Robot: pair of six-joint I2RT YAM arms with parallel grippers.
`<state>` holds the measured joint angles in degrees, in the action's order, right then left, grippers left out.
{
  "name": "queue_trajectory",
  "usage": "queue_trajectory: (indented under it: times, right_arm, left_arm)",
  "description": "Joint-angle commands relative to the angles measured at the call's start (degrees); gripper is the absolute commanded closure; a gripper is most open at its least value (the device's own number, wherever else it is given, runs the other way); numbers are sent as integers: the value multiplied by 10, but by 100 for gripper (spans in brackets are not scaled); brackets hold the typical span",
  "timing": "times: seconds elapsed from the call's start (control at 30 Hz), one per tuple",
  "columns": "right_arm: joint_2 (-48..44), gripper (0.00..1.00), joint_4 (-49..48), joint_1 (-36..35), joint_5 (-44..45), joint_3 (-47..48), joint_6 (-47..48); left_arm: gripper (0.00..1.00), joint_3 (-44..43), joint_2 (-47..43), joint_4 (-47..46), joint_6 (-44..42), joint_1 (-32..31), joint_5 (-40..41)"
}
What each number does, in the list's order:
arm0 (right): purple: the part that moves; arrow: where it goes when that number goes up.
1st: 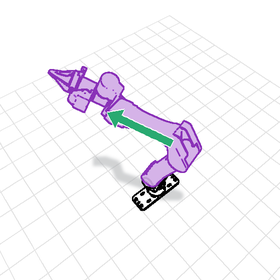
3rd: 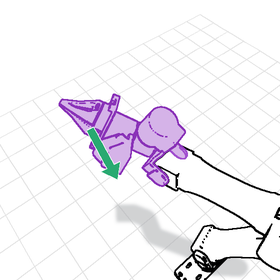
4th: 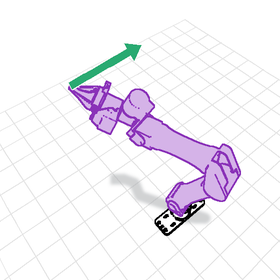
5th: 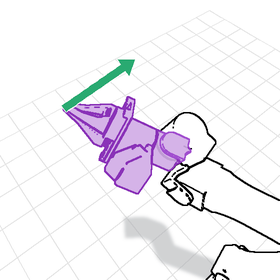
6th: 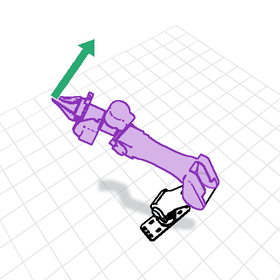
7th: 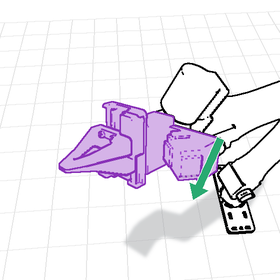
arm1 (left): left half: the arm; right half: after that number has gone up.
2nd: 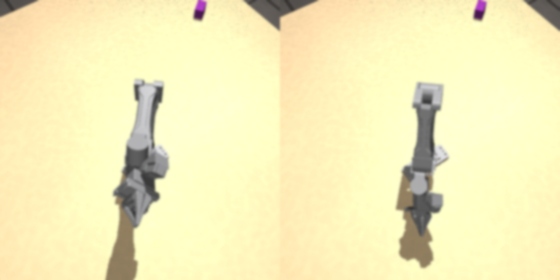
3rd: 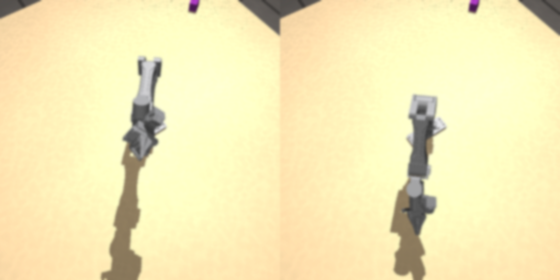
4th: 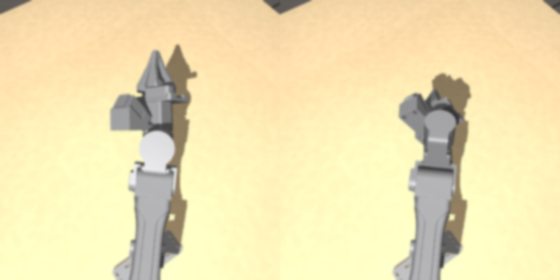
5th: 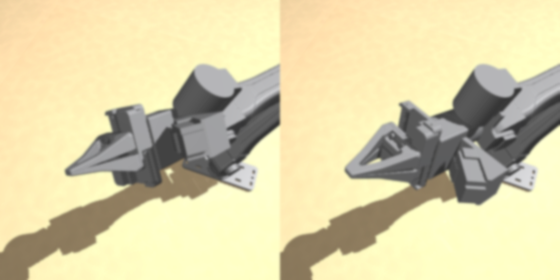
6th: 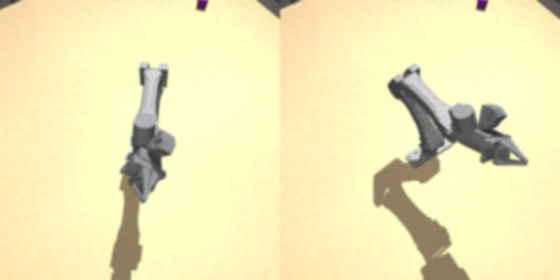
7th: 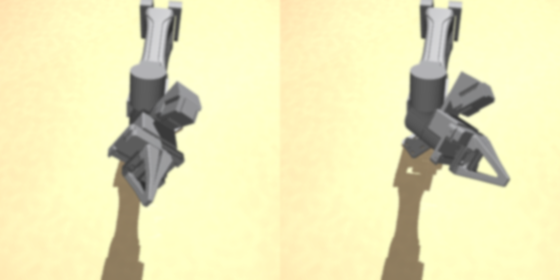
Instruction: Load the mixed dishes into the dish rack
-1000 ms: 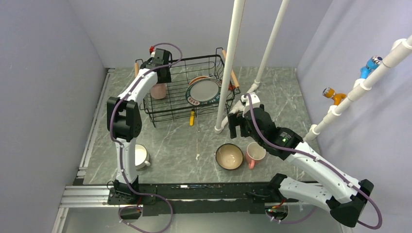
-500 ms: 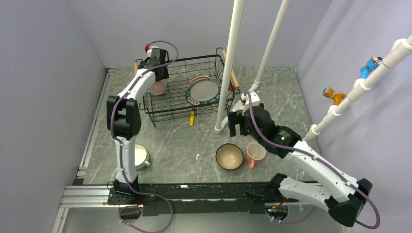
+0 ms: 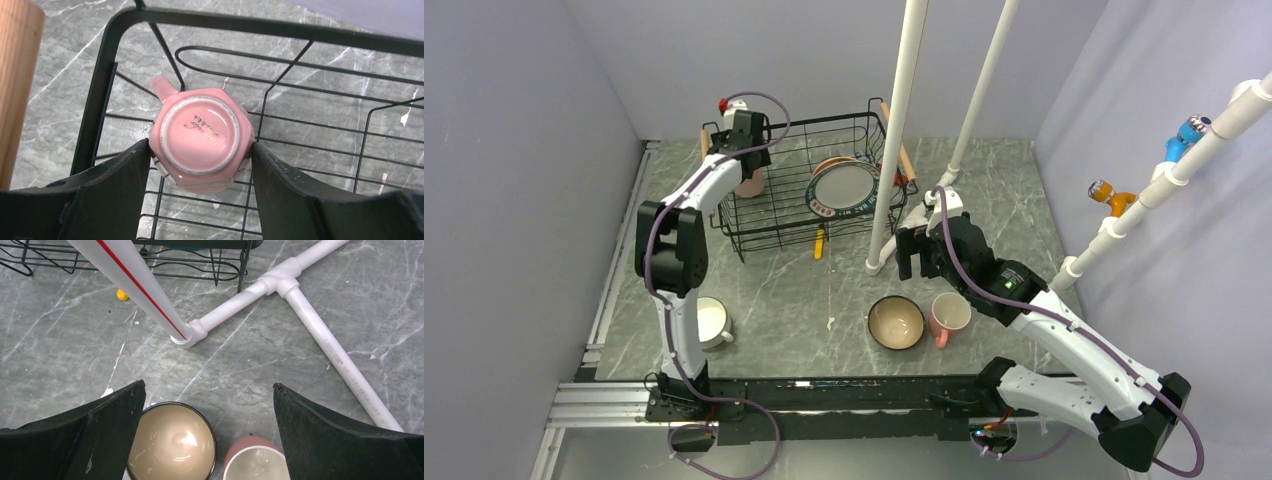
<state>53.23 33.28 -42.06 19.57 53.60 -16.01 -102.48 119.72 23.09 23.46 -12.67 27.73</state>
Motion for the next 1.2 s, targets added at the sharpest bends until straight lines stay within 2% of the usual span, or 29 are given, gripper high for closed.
queue_trajectory:
  times: [0.0,0.33,0.7,0.9,1.17]
  right_arm:
    - [-14,0,-26,6,-9,-3,4]
    - [-11,0,-30,9,-18,-5,2]
    - [-6,0,-34,14,-28,-2,2]
    - [-5,0,-32,16,-30,-3,1]
    - [-5,0,-33,20,-33,-5,3]
  left_arm:
    - [100,81,-79,-114,-6,1,18]
    - [100,182,-151,-250,-26,-1,3]
    - [100,209,-166,-312,-31,0,-5]
    - [100,192,-134,-303,-25,0,5]
    - [100,228,-134,-330,-34,0,-3]
